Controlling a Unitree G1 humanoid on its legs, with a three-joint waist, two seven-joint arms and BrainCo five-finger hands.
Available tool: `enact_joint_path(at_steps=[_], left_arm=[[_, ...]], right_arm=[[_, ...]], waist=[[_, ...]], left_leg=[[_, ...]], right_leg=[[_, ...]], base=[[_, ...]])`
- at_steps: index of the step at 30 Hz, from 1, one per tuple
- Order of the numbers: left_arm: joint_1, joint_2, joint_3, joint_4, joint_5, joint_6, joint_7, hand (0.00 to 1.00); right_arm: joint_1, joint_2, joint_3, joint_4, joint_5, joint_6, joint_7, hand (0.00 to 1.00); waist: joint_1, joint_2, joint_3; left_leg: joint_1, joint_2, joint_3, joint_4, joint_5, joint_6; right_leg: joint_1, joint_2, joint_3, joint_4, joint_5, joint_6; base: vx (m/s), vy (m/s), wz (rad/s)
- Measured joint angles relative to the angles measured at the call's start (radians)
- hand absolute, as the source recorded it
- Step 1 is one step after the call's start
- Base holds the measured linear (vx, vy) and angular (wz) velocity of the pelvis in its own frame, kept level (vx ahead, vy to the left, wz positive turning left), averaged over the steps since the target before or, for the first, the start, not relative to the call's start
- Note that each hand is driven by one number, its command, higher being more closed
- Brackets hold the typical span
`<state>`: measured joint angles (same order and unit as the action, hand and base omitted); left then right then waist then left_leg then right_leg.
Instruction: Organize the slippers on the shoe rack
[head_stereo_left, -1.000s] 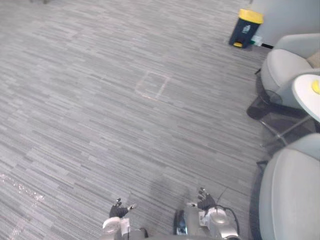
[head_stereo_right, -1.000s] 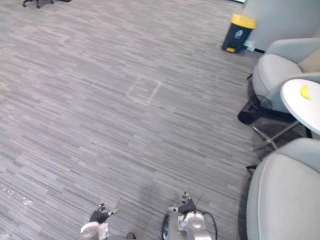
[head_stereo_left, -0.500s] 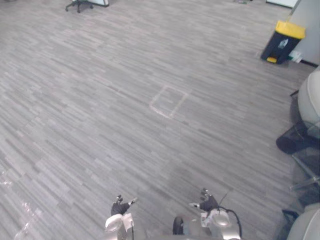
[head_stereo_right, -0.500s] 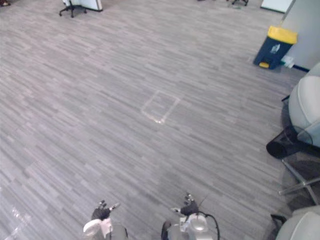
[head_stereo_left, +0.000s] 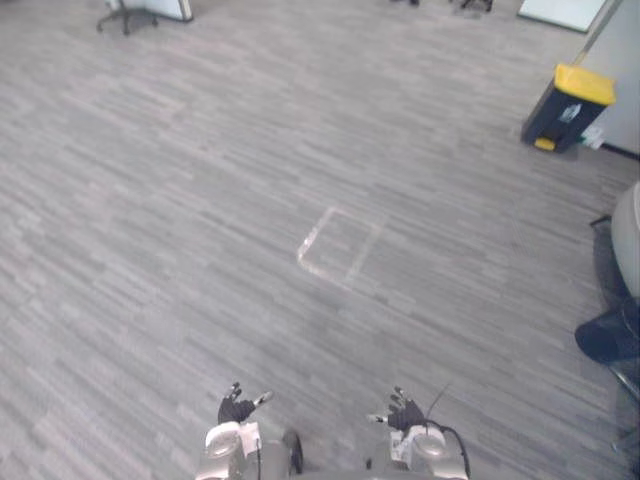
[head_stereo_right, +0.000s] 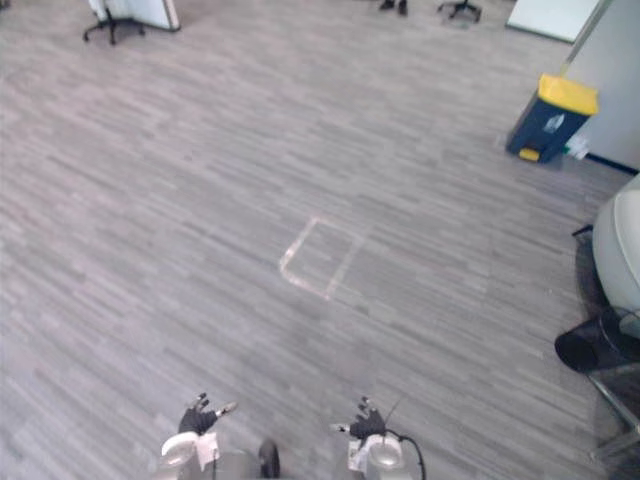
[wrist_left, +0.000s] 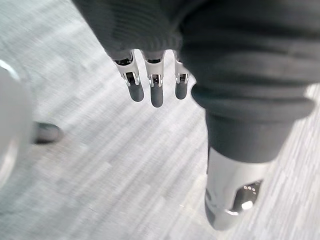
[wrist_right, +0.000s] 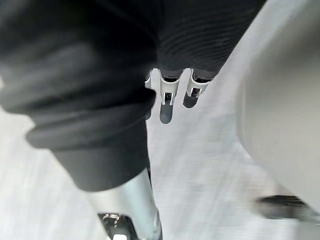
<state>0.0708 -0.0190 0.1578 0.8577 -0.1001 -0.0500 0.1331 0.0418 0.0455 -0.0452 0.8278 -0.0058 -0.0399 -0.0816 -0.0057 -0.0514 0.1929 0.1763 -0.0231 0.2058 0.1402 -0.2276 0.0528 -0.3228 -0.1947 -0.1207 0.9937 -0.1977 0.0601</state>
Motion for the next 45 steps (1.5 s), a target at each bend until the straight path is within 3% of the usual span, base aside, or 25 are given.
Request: enact_joint_path(at_steps=[3,4,5,6,8,9,10,11,13,15,19,20,21,23,24,26,27,29,32,37,39,40,41,42,45], left_arm=[[-0.002,-0.015,-0.003,0.001,0.0,0.006,0.0,0.0],[-0.007,-0.016,-0.018,-0.001,0.001,0.005,-0.001,0.0],[-0.007,-0.015,-0.021,-0.001,0.001,0.005,-0.001,0.0],[-0.002,-0.021,-0.021,0.001,0.005,0.007,-0.002,0.0],[0.005,-0.043,-0.018,0.015,0.021,0.01,-0.001,0.0],[0.01,-0.043,-0.019,0.018,0.026,0.011,-0.002,0.0],[0.005,-0.044,-0.013,0.016,0.031,0.011,-0.002,0.0],[0.003,-0.046,0.015,0.015,0.035,0.014,-0.002,0.0],[0.01,-0.045,0.038,0.005,0.038,0.014,-0.002,0.0],[0.029,-0.037,0.053,-0.053,0.039,0.013,-0.002,0.0],[0.029,-0.041,0.051,-0.072,0.04,0.01,-0.005,0.0],[0.025,-0.041,0.05,-0.072,0.041,0.006,-0.005,0.0],[0.024,-0.042,0.045,-0.067,0.041,-0.001,-0.004,0.0],[0.024,-0.042,0.026,-0.043,0.04,-0.005,-0.003,0.0],[0.024,-0.04,0.024,-0.038,0.04,-0.006,-0.002,0.0],[0.014,-0.015,0.018,-0.005,0.04,-0.003,-0.002,0.0],[0.012,-0.014,0.017,-0.004,0.04,-0.004,-0.002,0.0],[0.007,-0.003,0.011,0.007,0.039,-0.001,-0.002,0.0],[0.002,0.001,-0.012,0.043,0.039,-0.001,-0.002,0.0],[-0.007,0.007,-0.049,0.06,0.038,0.002,-0.002,0.0],[-0.009,0.019,-0.074,0.069,0.039,0.009,-0.003,0.0],[-0.015,0.018,-0.081,0.09,0.039,0.013,-0.004,0.0],[-0.018,0.013,-0.08,0.095,0.041,0.014,-0.005,0.0],[-0.02,-0.003,-0.079,0.093,0.044,0.014,-0.008,0.0],[-0.01,-0.022,-0.058,0.041,0.071,0.014,-0.011,0.0]], right_arm=[[-0.003,0.0,0.0,-0.016,-0.004,-0.001,0.0,0.0],[-0.004,0.0,0.0,-0.016,-0.005,0.0,0.0,0.0],[-0.005,0.0,0.0,-0.015,-0.005,0.0,0.0,0.0],[-0.005,-0.004,0.001,-0.015,-0.006,0.001,0.0,0.0],[-0.006,-0.009,0.0,-0.026,-0.02,0.002,0.0,0.0],[-0.005,-0.011,-0.005,-0.032,-0.025,0.003,0.0,0.0],[-0.004,-0.011,-0.013,-0.038,-0.025,0.003,0.0,0.0],[0.008,-0.011,-0.011,-0.058,-0.024,0.011,0.001,0.0],[0.02,-0.01,0.001,-0.064,-0.021,0.015,-0.001,0.0],[0.038,0.007,0.01,-0.063,-0.013,0.023,-0.004,0.0],[0.04,0.004,0.006,-0.042,-0.012,0.027,-0.007,0.0],[0.035,0.007,-0.009,-0.024,-0.012,0.027,-0.007,0.0],[0.037,0.011,-0.034,-0.018,-0.012,0.026,-0.008,0.0],[0.039,-0.003,-0.041,0.015,-0.014,0.024,-0.01,0.0],[0.037,-0.006,-0.041,0.021,-0.014,0.025,-0.01,0.0],[0.041,0.019,-0.046,0.022,-0.013,0.021,-0.011,0.0],[0.041,0.021,-0.052,0.023,-0.013,0.021,-0.01,0.0],[0.034,0.018,-0.062,0.027,-0.014,0.019,-0.005,0.0],[0.011,0.013,-0.062,0.055,-0.016,0.01,-0.003,0.0],[-0.025,-0.009,-0.058,0.075,-0.026,0.01,0.001,0.0],[-0.046,-0.024,-0.057,0.092,-0.028,0.011,-0.001,0.0],[-0.049,-0.045,-0.058,0.09,-0.032,0.009,-0.001,0.0],[-0.054,-0.05,-0.059,0.092,-0.032,0.01,-0.002,0.0],[-0.054,-0.052,-0.069,0.088,-0.032,0.011,-0.003,0.0],[-0.017,-0.054,-0.069,0.036,-0.031,0.013,-0.007,0.0]], waist=[[-0.015,0.009,0.005],[-0.019,0.006,0.004],[-0.02,0.005,0.004],[-0.025,0.0,0.001],[-0.026,0.036,-0.01],[-0.04,0.053,-0.02],[-0.046,0.066,-0.016],[-0.046,0.088,-0.009],[-0.035,0.098,-0.006],[-0.012,0.067,-0.002],[0.004,0.056,-0.011],[0.01,0.046,-0.007],[0.012,0.048,-0.011],[0.014,0.068,-0.026],[0.016,0.073,-0.03],[-0.001,0.017,-0.06],[0.001,0.014,-0.061],[0.003,0.003,-0.046],[-0.007,0.012,-0.041],[-0.016,0.034,-0.03],[-0.027,0.04,-0.02],[-0.04,0.046,-0.014],[-0.039,0.059,-0.01],[-0.043,0.07,-0.004],[-0.047,0.082,0.0]], left_leg=[[0.081,0.033,-0.002,-0.038,-0.014,0.0],[0.115,0.035,-0.014,-0.071,-0.026,-0.02],[0.124,0.035,-0.017,-0.075,-0.03,-0.025],[0.177,0.034,-0.042,-0.09,-0.066,-0.05],[0.191,0.067,-0.057,-0.041,-0.071,-0.052],[0.125,0.095,-0.068,0.131,-0.069,-0.055],[0.056,0.126,-0.07,0.302,-0.05,-0.084],[-0.049,0.193,-0.072,0.577,0.059,-0.14],[-0.136,0.262,-0.054,0.808,0.108,-0.153],[-0.263,0.308,0.034,0.956,0.059,-0.147],[-0.385,0.259,0.055,0.665,-0.02,-0.131],[-0.386,0.201,0.002,0.436,-0.011,-0.135],[-0.385,0.143,-0.093,0.225,0.038,-0.148],[-0.385,0.129,-0.19,0.11,0.171,-0.18],[-0.384,0.124,-0.19,0.119,0.206,-0.165],[-0.359,0.097,-0.103,0.161,0.144,-0.114],[-0.348,0.096,-0.091,0.161,0.135,-0.108],[-0.216,0.079,0.002,0.139,0.072,-0.073],[-0.067,0.078,0.046,0.055,0.045,-0.058],[0.034,0.104,0.119,-0.052,0.034,-0.079],[0.071,0.103,0.148,-0.067,0.029,-0.087],[0.097,0.106,0.136,-0.066,0.003,-0.126],[0.106,0.117,0.141,-0.063,0.002,-0.128],[0.1,0.131,0.137,-0.004,0.002,-0.129],[-0.104,0.269,0.079,0.57,0.036,-0.17]], right_leg=[[-0.025,0.066,-0.085,-0.424,0.022,-0.028],[-0.018,0.094,-0.092,-0.644,0.107,-0.029],[-0.018,0.095,-0.091,-0.676,0.122,-0.028],[-0.01,0.112,-0.061,-0.731,0.245,-0.069],[-0.022,0.125,-0.061,-0.627,0.213,-0.105],[-0.009,0.131,-0.087,-0.598,0.159,-0.107],[0.023,0.145,-0.1,-0.599,0.132,-0.12],[0.093,0.182,-0.114,-0.621,0.097,-0.133],[0.17,0.223,-0.098,-0.652,0.059,-0.158],[0.314,0.235,-0.047,-0.716,0.013,-0.171],[0.45,0.219,0.058,-0.806,0.01,-0.145],[0.486,0.191,0.098,-0.824,-0.004,-0.123],[0.505,0.173,0.138,-0.84,-0.018,-0.101],[0.534,0.173,0.2,-0.858,-0.052,-0.062],[0.538,0.171,0.216,-0.854,-0.062,-0.054],[0.465,0.113,0.256,-0.683,-0.076,-0.037],[0.446,0.11,0.26,-0.64,-0.073,-0.033],[0.298,0.065,0.226,-0.257,-0.003,0.032],[0.215,0.003,0.024,-0.089,-0.059,-0.016],[0.115,0.041,-0.23,-0.426,-0.075,-0.041],[0.116,0.103,-0.251,-0.681,0.083,-0.078],[0.122,0.121,-0.233,-0.7,0.179,-0.154],[0.127,0.127,-0.233,-0.689,0.166,-0.149],[0.134,0.138,-0.23,-0.677,0.108,-0.141],[0.24,0.2,-0.197,-0.725,0.05,-0.153]], base=[[0.54,-0.1,0.32],[0.54,-0.149,0.41],[0.57,-0.181,0.47],[0.59,-0.197,0.25],[0.57,-0.211,0.23],[0.54,-0.257,0.32],[0.66,-0.304,0.34],[0.56,-0.233,0.12],[0.46,-0.124,-0.28],[0.6,-0.123,-0.58],[0.58,0.02,-0.86],[0.54,0.184,-1.08],[0.5,0.219,-1.07],[0.44,0.294,-1.09],[0.53,0.364,-1.11],[0.51,0.326,-0.75],[0.52,0.36,-0.99],[0.39,0.288,-0.93],[0.29,0.195,-0.47],[0.29,0.052,-0.41],[0.41,-0.05,-0.41],[0.3,-0.065,-0.22],[0.36,-0.103,-0.19],[0.26,-0.142,-0.19],[0.38,-0.209,-0.2]])
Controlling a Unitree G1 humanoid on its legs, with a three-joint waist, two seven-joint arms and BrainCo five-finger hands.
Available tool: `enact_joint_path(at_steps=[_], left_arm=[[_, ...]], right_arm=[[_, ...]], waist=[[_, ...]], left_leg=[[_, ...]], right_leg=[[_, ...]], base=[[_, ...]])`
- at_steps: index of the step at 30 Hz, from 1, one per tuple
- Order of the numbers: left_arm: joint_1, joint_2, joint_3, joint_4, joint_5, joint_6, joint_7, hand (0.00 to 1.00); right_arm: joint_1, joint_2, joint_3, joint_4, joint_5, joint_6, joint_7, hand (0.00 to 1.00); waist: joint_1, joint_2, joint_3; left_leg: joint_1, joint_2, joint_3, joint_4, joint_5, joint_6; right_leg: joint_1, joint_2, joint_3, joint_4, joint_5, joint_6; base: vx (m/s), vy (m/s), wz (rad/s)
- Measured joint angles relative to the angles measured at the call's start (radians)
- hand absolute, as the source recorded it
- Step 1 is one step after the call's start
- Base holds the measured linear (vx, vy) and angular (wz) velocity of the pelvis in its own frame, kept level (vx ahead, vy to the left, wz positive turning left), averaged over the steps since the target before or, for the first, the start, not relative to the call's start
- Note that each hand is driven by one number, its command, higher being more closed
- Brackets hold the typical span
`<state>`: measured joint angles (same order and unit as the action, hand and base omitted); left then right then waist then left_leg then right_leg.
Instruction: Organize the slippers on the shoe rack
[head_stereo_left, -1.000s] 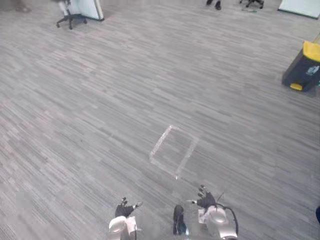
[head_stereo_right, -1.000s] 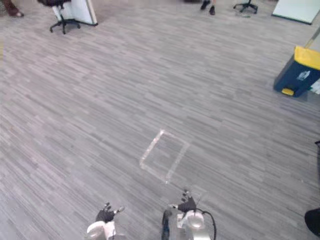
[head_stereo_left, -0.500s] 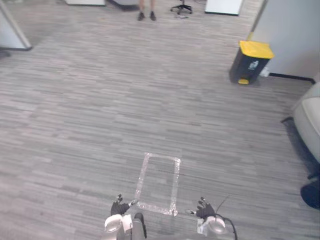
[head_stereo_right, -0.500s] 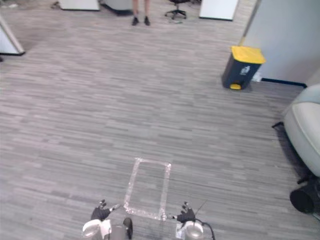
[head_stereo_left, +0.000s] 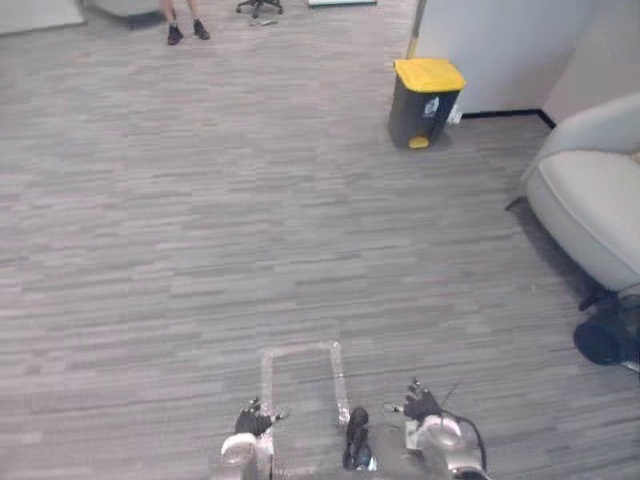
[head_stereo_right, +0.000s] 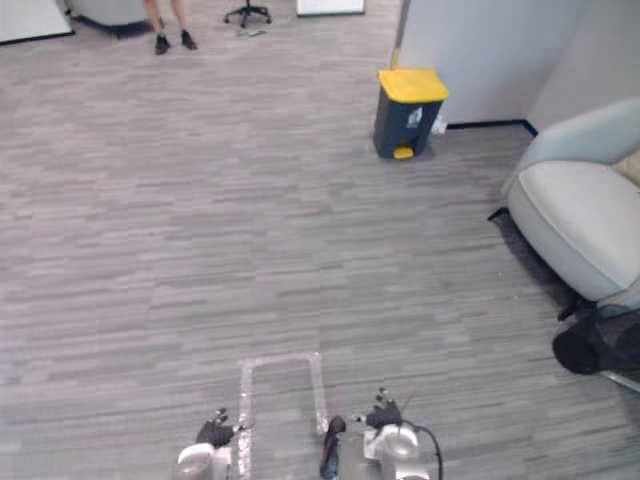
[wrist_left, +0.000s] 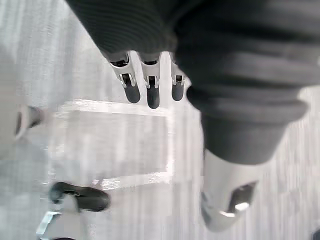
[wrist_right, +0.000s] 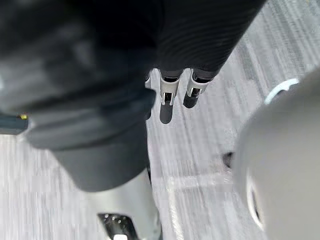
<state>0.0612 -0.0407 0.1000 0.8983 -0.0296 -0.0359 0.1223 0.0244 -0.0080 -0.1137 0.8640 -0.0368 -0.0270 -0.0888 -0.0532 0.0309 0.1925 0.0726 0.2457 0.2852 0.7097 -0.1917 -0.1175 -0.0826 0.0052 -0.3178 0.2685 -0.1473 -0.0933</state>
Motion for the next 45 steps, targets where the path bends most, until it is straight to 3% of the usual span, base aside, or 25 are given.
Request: enact_joint_path(at_steps=[2,4,7,8,9,11,12,13,14,15,17,20,22,23,24,25,27,31,33,35,38,39,42,43,45], left_arm=[[0.012,-0.004,0.002,-0.036,0.002,-0.001,0.0,0.0],[0.018,-0.006,0.002,-0.045,0.003,-0.002,-0.001,0.0],[0.014,-0.012,0.002,-0.043,0.006,-0.003,-0.005,0.0],[0.009,-0.012,0.001,-0.042,0.006,-0.004,-0.005,0.0],[0.008,-0.012,0.001,-0.041,0.006,-0.004,-0.006,0.0],[0.003,-0.012,-0.002,-0.034,0.006,-0.005,-0.01,0.0],[0.001,-0.012,-0.003,-0.03,0.006,-0.005,-0.01,0.0],[0.001,-0.017,-0.011,-0.006,0.006,-0.008,-0.01,0.0],[-0.012,0.001,-0.001,0.02,0.005,-0.008,-0.008,0.0],[-0.01,0.004,0.001,0.02,0.005,-0.009,-0.007,0.0],[0.0,0.024,0.001,0.022,0.006,-0.017,-0.008,0.0],[-0.002,0.022,0.0,0.032,0.006,-0.019,-0.012,0.0],[-0.003,0.022,0.0,0.039,0.006,-0.02,-0.012,0.0],[-0.004,0.024,-0.001,0.045,0.006,-0.021,-0.012,0.0],[-0.006,0.025,-0.002,0.05,0.006,-0.02,-0.012,0.0],[-0.011,0.026,-0.003,0.06,0.006,-0.018,-0.012,0.0],[-0.02,0.026,-0.022,0.077,0.006,-0.017,-0.017,0.0],[-0.021,0.022,-0.051,0.076,0.006,-0.017,-0.02,0.0],[-0.025,0.026,-0.05,0.075,0.006,-0.017,-0.021,0.0],[-0.033,0.035,-0.045,0.065,0.006,-0.017,-0.023,0.0],[-0.031,0.036,-0.025,0.049,0.005,-0.019,-0.027,0.0],[-0.03,0.02,-0.019,0.047,0.004,-0.019,-0.029,0.0],[-0.028,0.016,-0.019,0.044,-0.003,-0.02,-0.028,0.0],[-0.024,0.011,-0.021,0.044,-0.004,-0.02,-0.028,0.0],[-0.019,0.007,-0.02,0.047,-0.013,-0.02,-0.029,0.0]], right_arm=[[0.01,0.008,0.006,-0.006,0.0,0.005,-0.001,0.0],[0.015,0.01,0.007,0.001,0.006,0.008,-0.002,0.0],[0.013,0.006,-0.001,0.02,0.01,0.011,-0.006,0.0],[0.013,0.006,-0.002,0.027,0.009,0.011,-0.008,0.0],[0.013,0.007,-0.002,0.029,0.009,0.011,-0.009,0.0],[0.015,0.007,-0.002,0.031,0.009,0.01,-0.01,0.0],[0.017,0.006,-0.003,0.031,0.009,0.01,-0.01,0.0],[0.023,-0.005,-0.003,0.031,0.009,0.01,-0.01,0.0],[0.019,0.0,-0.001,0.054,0.008,0.011,-0.009,0.0],[0.023,0.004,-0.001,0.054,0.008,0.01,-0.008,0.0],[0.039,0.043,0.0,0.054,0.006,0.01,-0.007,0.0],[0.037,0.053,0.002,0.053,0.004,0.01,0.0,0.0],[0.034,0.057,0.005,0.054,-0.001,0.008,0.007,0.0],[0.03,0.058,0.008,0.057,-0.001,0.006,0.009,0.0],[0.027,0.057,0.008,0.061,-0.001,0.004,0.009,0.0],[0.022,0.054,0.008,0.068,-0.001,0.001,0.01,0.0],[0.011,0.035,0.005,0.069,-0.001,-0.004,0.008,0.0],[-0.013,-0.004,-0.001,0.12,-0.001,-0.003,0.007,0.0],[-0.018,-0.014,-0.001,0.136,0.0,-0.002,0.006,0.0],[-0.016,-0.024,0.0,0.139,0.0,-0.002,0.004,0.0],[-0.009,-0.033,0.0,0.142,0.003,-0.001,0.002,0.0],[-0.004,-0.057,-0.004,0.147,0.009,0.002,-0.002,0.0],[-0.002,-0.059,-0.035,0.156,0.02,0.005,-0.003,0.0],[0.01,-0.064,-0.04,0.16,0.021,0.005,-0.003,0.0],[0.009,-0.076,-0.041,0.179,0.036,0.006,-0.003,0.0]], waist=[[0.007,0.0,-0.001],[0.021,-0.016,-0.001],[0.027,-0.023,-0.004],[0.035,-0.027,-0.002],[0.038,-0.027,-0.002],[0.04,-0.029,-0.003],[0.04,-0.025,-0.005],[0.042,0.007,-0.024],[0.044,-0.016,-0.044],[0.045,-0.022,-0.049],[0.061,-0.068,-0.073],[0.064,-0.072,-0.071],[0.064,-0.066,-0.068],[0.062,-0.066,-0.068],[0.061,-0.066,-0.068],[0.058,-0.064,-0.067],[0.046,-0.046,-0.06],[0.048,-0.008,-0.058],[0.053,-0.012,-0.051],[0.059,-0.031,-0.029],[0.07,-0.03,-0.022],[0.07,-0.006,-0.022],[0.075,-0.004,-0.021],[0.078,0.011,-0.03],[0.082,0.034,-0.046]], left_leg=[[-0.069,0.05,-0.014,0.204,-0.016,-0.013],[-0.099,0.055,0.017,0.228,-0.041,0.002],[-0.14,0.012,0.014,0.043,-0.082,0.014],[-0.142,-0.05,-0.065,-0.132,-0.085,0.006],[-0.141,-0.069,-0.098,-0.185,-0.083,0.003],[-0.145,-0.17,-0.325,-0.465,-0.003,0.016],[-0.145,-0.176,-0.352,-0.495,0.023,0.016],[-0.149,-0.164,-0.397,-0.555,0.18,0.0],[-0.139,-0.174,-0.346,-0.535,0.152,0.003],[-0.129,-0.174,-0.333,-0.548,0.148,0.008],[-0.063,-0.205,-0.228,-0.634,0.149,0.039],[-0.021,-0.205,-0.149,-0.642,0.128,0.069],[0.02,-0.203,-0.072,-0.669,0.125,0.075],[0.026,-0.204,-0.031,-0.679,0.122,0.078],[0.029,-0.205,-0.016,-0.682,0.119,0.076],[0.035,-0.203,0.001,-0.679,0.114,0.07],[0.038,-0.181,0.006,-0.672,0.111,0.063],[0.037,-0.14,0.034,-0.673,0.114,0.05],[0.037,-0.119,0.07,-0.63,0.099,0.029],[0.009,-0.083,0.089,-0.456,0.068,0.026],[-0.093,-0.041,0.042,-0.194,0.038,0.041],[-0.108,-0.068,-0.061,-0.211,-0.02,0.039],[-0.106,-0.148,-0.209,-0.349,-0.042,0.031],[-0.09,-0.174,-0.303,-0.476,0.004,0.033],[-0.082,-0.16,-0.316,-0.517,0.076,0.024]], right_leg=[[0.054,0.035,0.047,-0.003,-0.031,-0.029],[0.095,0.046,0.11,-0.016,-0.04,-0.03],[0.154,0.043,0.233,-0.057,-0.03,-0.014],[0.169,0.032,0.291,-0.064,-0.027,0.008],[0.172,0.029,0.304,-0.064,-0.028,0.016],[0.188,0.004,0.393,-0.061,-0.052,0.06],[0.19,0.005,0.403,-0.06,-0.058,0.072],[0.191,0.026,0.439,-0.058,-0.077,0.104],[0.193,0.0,0.478,-0.056,-0.083,0.13],[0.189,-0.009,0.483,-0.056,-0.08,0.137],[0.174,-0.057,0.525,-0.055,-0.079,0.154],[0.134,-0.064,0.516,0.022,-0.077,0.172],[0.085,-0.097,0.377,0.098,-0.085,0.19],[0.067,-0.142,0.196,0.106,-0.088,0.183],[0.066,-0.164,0.103,0.095,-0.092,0.172],[0.072,-0.184,-0.004,0.065,-0.098,0.131],[0.083,-0.177,-0.09,0.028,-0.062,0.12],[0.124,-0.09,-0.04,-0.119,0.003,0.103],[0.133,-0.068,0.003,-0.148,0.014,0.094],[0.159,-0.056,0.075,-0.17,0.02,0.086],[0.157,-0.043,0.192,-0.171,0.029,0.072],[0.155,-0.039,0.249,-0.168,0.035,0.071],[0.16,-0.049,0.329,-0.168,0.043,0.082],[0.164,-0.041,0.359,-0.177,0.045,0.1],[0.176,-0.018,0.396,-0.198,0.051,0.12]], base=[[0.37,-0.108,-0.69],[0.36,-0.063,-1.21],[0.41,0.042,-1.29],[0.35,0.14,-1.28],[0.32,0.193,-1.24],[0.3,0.235,-1.03],[0.28,0.292,-1.02],[0.26,0.344,-1.0],[0.24,0.337,-1.01],[0.21,0.317,-1.12],[0.17,0.27,-1.03],[0.05,0.166,-0.93],[-0.04,0.096,-1.03],[-0.08,0.066,-0.76],[-0.06,0.044,-0.81],[0.04,-0.023,-0.49],[0.05,-0.071,-0.29],[0.04,-0.079,-0.33],[0.08,-0.091,-0.66],[0.05,-0.11,-0.9],[0.12,-0.029,-1.22],[0.15,0.085,-1.2],[0.13,0.171,-1.19],[0.08,0.167,-0.67],[0.1,0.217,-0.72]])
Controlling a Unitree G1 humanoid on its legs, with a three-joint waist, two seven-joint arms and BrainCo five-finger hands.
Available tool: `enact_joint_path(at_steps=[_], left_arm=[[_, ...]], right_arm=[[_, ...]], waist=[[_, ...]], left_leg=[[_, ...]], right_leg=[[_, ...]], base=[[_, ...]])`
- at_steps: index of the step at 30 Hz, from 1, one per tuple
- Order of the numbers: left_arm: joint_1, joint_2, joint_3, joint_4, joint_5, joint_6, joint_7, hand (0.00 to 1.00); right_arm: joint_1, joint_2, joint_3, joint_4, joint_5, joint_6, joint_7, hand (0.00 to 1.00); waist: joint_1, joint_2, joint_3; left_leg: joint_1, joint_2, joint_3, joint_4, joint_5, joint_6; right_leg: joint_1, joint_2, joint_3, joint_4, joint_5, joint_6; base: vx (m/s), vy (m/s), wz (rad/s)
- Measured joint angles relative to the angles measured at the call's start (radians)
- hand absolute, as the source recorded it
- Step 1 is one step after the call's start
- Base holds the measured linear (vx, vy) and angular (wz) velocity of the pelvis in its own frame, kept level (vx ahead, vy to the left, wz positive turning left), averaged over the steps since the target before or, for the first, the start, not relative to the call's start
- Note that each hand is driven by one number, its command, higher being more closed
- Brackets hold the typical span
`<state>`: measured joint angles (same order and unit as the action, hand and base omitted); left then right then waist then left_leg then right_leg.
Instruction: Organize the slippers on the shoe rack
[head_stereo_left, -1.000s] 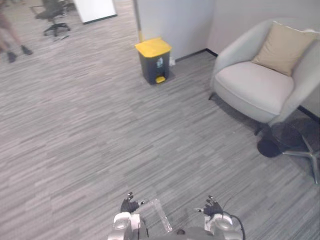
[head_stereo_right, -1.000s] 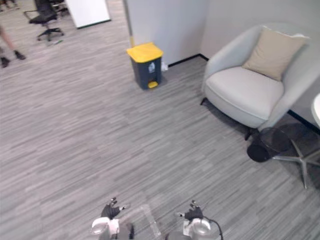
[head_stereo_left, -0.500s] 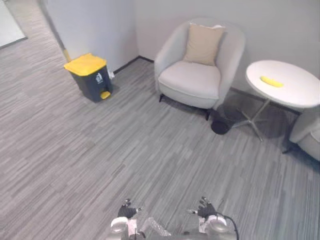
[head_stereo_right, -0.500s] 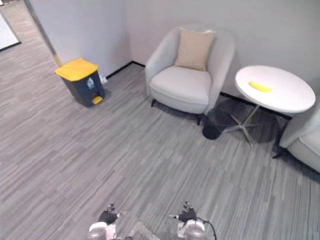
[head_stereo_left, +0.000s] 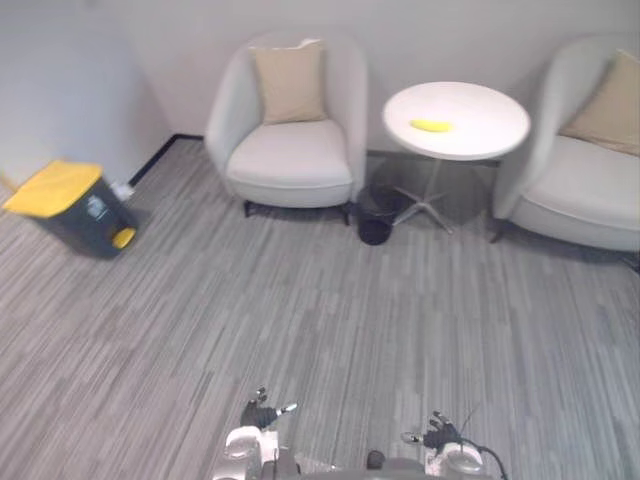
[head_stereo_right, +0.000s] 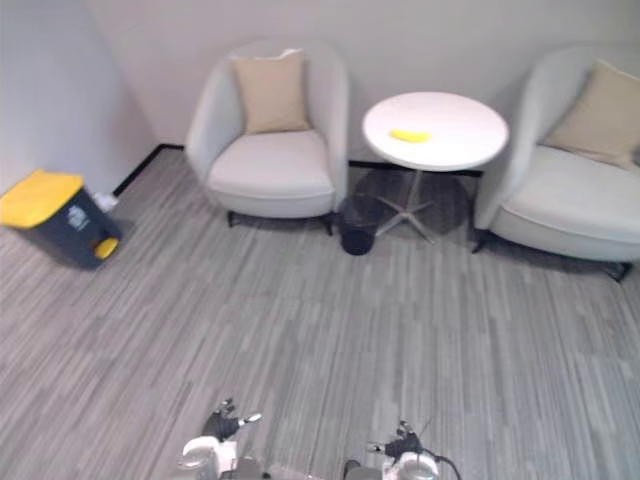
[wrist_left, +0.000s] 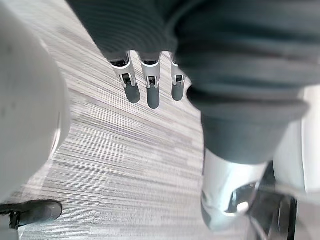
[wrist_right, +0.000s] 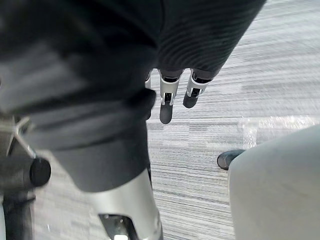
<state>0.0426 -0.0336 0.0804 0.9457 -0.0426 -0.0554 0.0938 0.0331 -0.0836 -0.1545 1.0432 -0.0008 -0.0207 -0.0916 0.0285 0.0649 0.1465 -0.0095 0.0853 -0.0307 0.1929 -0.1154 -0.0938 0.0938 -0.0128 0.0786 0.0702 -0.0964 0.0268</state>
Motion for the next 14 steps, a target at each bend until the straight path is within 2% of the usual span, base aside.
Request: enact_joint_path(at_steps=[2,5,8,9,14], left_arm=[[0.014,0.032,0.0,0.0,0.0,-0.002,0.002,0.0],[0.018,0.043,-0.005,0.018,0.0,-0.001,0.002,0.0],[0.02,0.048,-0.013,0.027,0.0,-0.002,0.002,0.0],[0.024,0.049,-0.013,0.029,0.0,-0.002,0.002,0.0],[0.028,0.051,-0.007,0.032,0.001,-0.003,0.002,0.0]], right_arm=[[0.028,0.03,-0.014,-0.007,0.003,0.002,0.001,0.0],[0.037,0.047,-0.038,-0.004,0.008,0.001,0.0,0.0],[0.039,0.047,-0.041,-0.003,0.017,0.002,0.0,0.0],[0.039,0.044,-0.043,-0.003,0.021,0.002,0.0,0.0],[0.043,0.044,-0.073,0.003,0.041,0.002,0.001,0.0]], waist=[[0.0,-0.039,-0.038],[-0.007,-0.071,-0.059],[-0.006,-0.072,-0.062],[-0.006,-0.065,-0.064],[-0.006,-0.06,-0.065]], left_leg=[[0.037,-0.029,0.036,-0.095,0.016,0.016],[0.065,-0.062,0.042,-0.157,0.043,0.037],[0.085,-0.078,0.045,-0.159,0.043,0.038],[0.096,-0.083,0.047,-0.159,0.043,0.038],[0.117,-0.075,0.047,-0.161,0.043,0.038]], right_leg=[[0.001,-0.041,-0.011,-0.03,0.004,0.016],[-0.005,-0.071,-0.014,-0.034,-0.007,0.034],[0.016,-0.087,-0.02,-0.042,-0.008,0.037],[0.026,-0.091,-0.024,-0.043,-0.008,0.037],[0.04,-0.08,-0.053,-0.044,-0.008,0.037]], base=[[0.13,0.189,-0.47],[0.16,0.114,0.0],[0.11,0.068,0.04],[0.12,0.045,-0.07],[0.05,-0.031,-0.02]])
